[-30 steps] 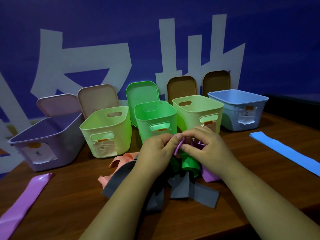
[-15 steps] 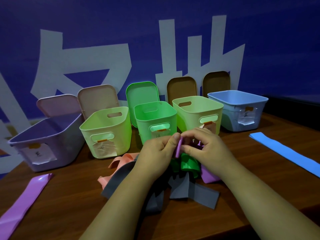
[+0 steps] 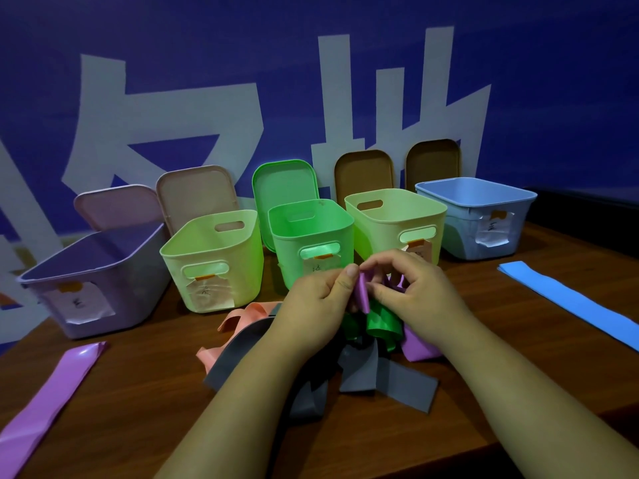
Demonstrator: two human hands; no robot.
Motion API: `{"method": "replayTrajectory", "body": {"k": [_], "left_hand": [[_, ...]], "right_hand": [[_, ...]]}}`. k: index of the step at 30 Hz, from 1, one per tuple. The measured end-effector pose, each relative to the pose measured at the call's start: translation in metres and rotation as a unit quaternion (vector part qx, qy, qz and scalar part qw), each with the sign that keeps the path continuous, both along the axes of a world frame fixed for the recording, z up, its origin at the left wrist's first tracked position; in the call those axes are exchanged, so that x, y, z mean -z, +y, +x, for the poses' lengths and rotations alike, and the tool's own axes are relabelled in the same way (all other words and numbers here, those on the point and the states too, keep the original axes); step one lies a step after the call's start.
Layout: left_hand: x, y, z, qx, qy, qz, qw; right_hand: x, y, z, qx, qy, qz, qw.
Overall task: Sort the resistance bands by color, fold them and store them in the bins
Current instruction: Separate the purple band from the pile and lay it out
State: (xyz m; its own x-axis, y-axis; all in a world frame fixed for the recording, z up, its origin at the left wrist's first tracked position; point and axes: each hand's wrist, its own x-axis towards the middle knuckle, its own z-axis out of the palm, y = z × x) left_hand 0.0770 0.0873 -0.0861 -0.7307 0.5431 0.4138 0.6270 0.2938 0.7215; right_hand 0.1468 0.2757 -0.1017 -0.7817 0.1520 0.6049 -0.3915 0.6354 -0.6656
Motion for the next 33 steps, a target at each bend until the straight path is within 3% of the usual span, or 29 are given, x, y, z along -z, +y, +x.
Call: {"method": "replayTrajectory", "body": {"k": [20, 28, 33], "left_hand": [[-0.002, -0.003, 0.005, 0.012, -0.020, -0.007, 1.000], [-0.005, -0.004, 0.010, 0.039, -0.172, 0.058, 0.983], [-0.007, -0.005, 0.010, 0.051, -0.180, 0.052, 0.981]], "right_hand": [[-0.002, -0.002, 0.003, 0.001, -0.004, 0.001, 1.000], [-0.002, -0.003, 0.002, 0.007, -0.007, 0.012, 1.000], [-0.001, -0.002, 0.002, 0.009, -0.004, 0.023, 1.000]]}}
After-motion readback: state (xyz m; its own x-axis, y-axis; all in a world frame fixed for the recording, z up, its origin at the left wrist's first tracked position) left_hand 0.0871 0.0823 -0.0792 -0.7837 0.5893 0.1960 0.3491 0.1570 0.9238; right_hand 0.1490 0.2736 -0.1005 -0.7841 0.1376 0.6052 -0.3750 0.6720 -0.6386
